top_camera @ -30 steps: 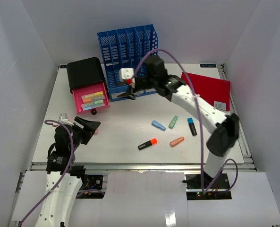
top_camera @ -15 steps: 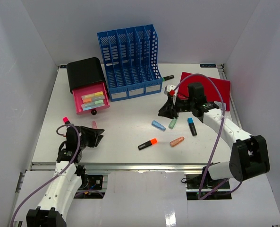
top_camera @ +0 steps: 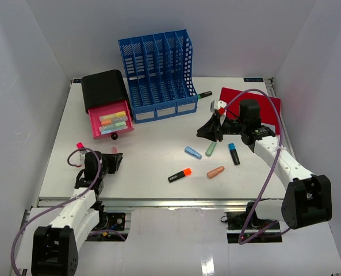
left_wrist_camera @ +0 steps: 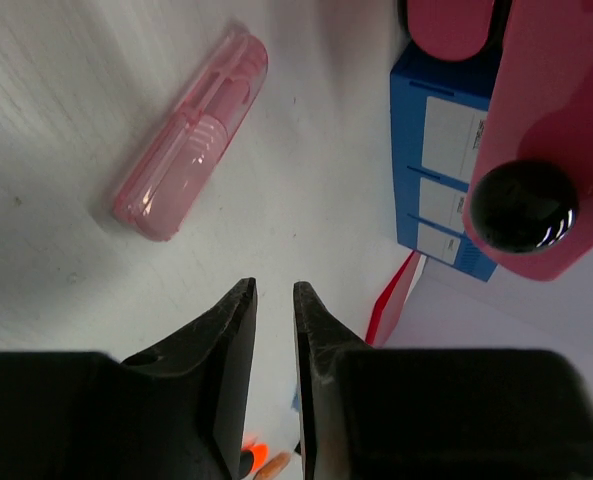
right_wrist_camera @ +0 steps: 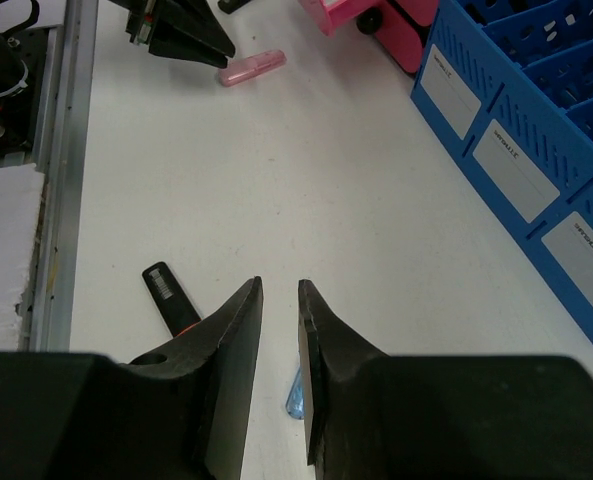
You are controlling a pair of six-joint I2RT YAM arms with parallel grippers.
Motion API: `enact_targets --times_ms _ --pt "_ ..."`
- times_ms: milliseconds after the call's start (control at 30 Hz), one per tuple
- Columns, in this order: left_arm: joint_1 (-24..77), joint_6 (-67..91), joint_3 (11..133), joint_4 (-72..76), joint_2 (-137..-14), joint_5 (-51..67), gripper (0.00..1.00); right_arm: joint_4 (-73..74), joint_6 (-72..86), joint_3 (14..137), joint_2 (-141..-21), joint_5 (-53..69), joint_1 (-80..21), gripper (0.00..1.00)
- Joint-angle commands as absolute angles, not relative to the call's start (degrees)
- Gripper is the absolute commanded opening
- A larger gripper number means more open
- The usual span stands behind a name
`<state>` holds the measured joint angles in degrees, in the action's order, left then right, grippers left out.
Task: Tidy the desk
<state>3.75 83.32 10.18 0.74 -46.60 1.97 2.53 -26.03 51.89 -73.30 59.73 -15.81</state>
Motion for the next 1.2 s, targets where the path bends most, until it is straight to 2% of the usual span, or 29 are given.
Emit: enact_targets --times_ms 0,267,400,667,1000,1167 --pt "3.6 85.0 10.3 13.1 -51.1 -5.0 0.31 0.7 -25.7 51.5 -72.4 62.6 -15.6 0.27" --pt "3.6 84.2 11.9 27.3 -63.6 -4.2 0.31 0.7 -25.9 51.3 -72.4 62.6 -15.6 0.27" --pt "3.6 82.9 13.3 29.6 -65.7 -3.4 0.33 0.6 -25.8 51.2 -72.3 62.8 -15.6 0.27" --pt "3.6 78.5 16.7 28.7 -63.6 -6.3 0.43 0.7 -26.3 51.2 -72.4 62.9 -15.6 0.27" --pt "3.0 76.8 22.6 28.0 -66.7 -6.1 0.47 0.8 -27.2 51.3 -72.1 63.0 -15.6 0.27" --pt "2.2 76.9 28.0 21.7 -67.8 -7.0 0.49 1.0 -27.5 51.4 -72.2 63.2 -15.6 0.27"
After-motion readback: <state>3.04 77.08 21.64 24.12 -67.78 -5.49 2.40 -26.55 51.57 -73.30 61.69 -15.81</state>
